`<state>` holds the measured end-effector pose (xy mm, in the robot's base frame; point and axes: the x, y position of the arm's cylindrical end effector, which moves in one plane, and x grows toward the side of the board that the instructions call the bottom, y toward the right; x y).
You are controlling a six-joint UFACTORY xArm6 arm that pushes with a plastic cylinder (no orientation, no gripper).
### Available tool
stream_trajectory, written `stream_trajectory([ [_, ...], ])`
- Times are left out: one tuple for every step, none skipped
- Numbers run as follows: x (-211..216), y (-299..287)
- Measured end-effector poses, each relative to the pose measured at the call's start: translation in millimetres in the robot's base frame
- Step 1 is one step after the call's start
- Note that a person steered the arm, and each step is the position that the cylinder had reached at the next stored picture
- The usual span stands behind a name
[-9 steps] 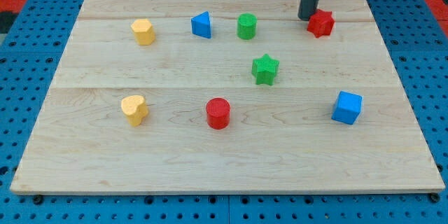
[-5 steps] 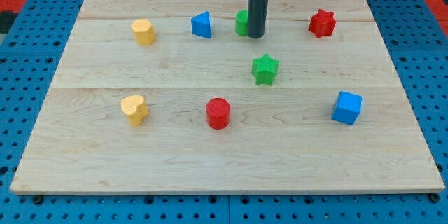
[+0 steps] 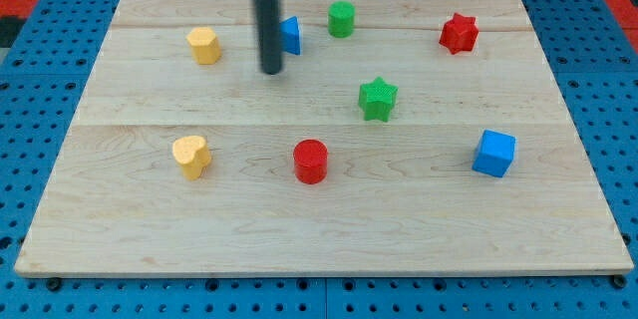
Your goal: Move yellow hexagon to the bottom of the blue triangle
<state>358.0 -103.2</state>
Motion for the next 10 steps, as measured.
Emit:
stream_trajectory([
  [11,-112],
  [-2,-164],
  [-16,-148],
  [-35,-121],
  [-49,-112],
  [-61,-112],
  [-61,-127],
  [-65,-161],
  [-70,-145],
  [-72,-86],
])
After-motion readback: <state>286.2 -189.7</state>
